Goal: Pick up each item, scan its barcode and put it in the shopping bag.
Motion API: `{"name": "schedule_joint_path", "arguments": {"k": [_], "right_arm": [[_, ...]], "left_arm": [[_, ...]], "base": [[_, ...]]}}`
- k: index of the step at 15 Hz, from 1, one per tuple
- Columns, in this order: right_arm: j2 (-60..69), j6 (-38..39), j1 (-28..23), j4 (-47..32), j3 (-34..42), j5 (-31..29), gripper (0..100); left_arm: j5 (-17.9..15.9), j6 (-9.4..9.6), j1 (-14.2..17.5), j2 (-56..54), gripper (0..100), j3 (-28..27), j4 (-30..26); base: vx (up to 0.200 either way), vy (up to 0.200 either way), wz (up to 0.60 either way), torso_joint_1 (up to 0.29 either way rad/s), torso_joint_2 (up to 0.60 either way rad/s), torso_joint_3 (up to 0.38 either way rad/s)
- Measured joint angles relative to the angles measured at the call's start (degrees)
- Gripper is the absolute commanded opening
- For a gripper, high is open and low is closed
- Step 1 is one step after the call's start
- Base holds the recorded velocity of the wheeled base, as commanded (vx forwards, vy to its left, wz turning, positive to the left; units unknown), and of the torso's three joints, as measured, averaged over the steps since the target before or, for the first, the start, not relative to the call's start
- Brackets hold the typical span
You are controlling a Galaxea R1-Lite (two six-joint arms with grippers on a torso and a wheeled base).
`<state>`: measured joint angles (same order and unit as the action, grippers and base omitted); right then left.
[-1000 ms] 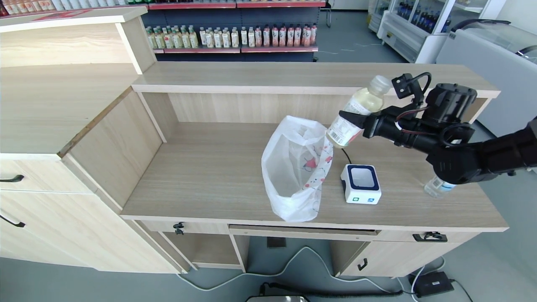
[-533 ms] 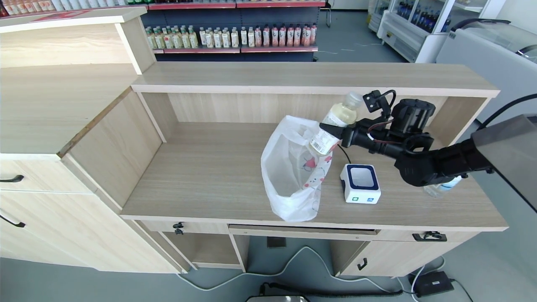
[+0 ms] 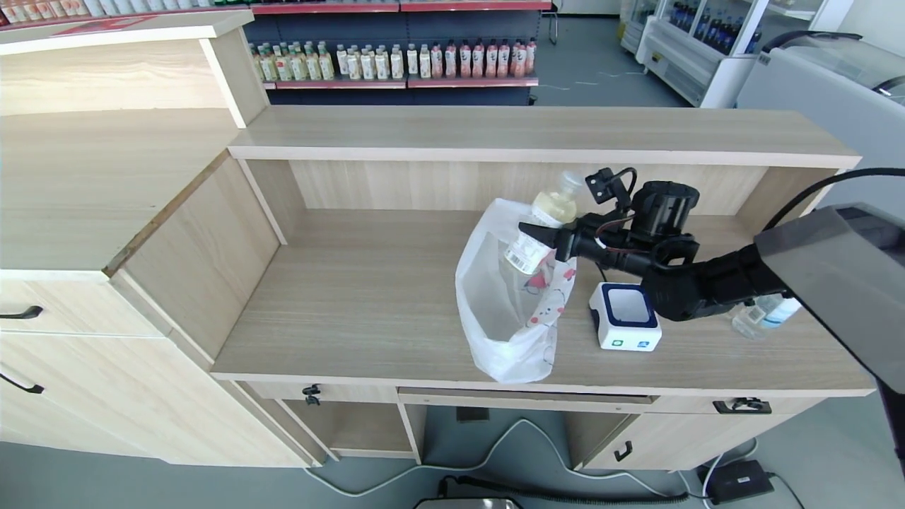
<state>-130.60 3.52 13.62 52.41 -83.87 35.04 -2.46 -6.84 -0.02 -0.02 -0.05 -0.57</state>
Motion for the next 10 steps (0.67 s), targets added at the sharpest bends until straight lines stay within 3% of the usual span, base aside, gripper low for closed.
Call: {"name": "schedule_joint_path", "arguments": {"k": [6, 10], "right_arm": [[-1.9, -0.6, -0.8, 1.2, -4.1, 0.2, 0], [-8.3, -5.7, -3.0, 1.9, -13.2, 0.5, 0]], "left_arm": [[0.0, 0.00, 0.0, 0.0, 100, 0.0, 0.0], [0.0, 0.00, 0.0, 0.0, 100, -0.1, 0.0]], "base": [[0.000, 0.000, 0.00, 0.000, 0.00, 0.000], [0.000, 0.000, 0.00, 0.000, 0.00, 0.000]]}}
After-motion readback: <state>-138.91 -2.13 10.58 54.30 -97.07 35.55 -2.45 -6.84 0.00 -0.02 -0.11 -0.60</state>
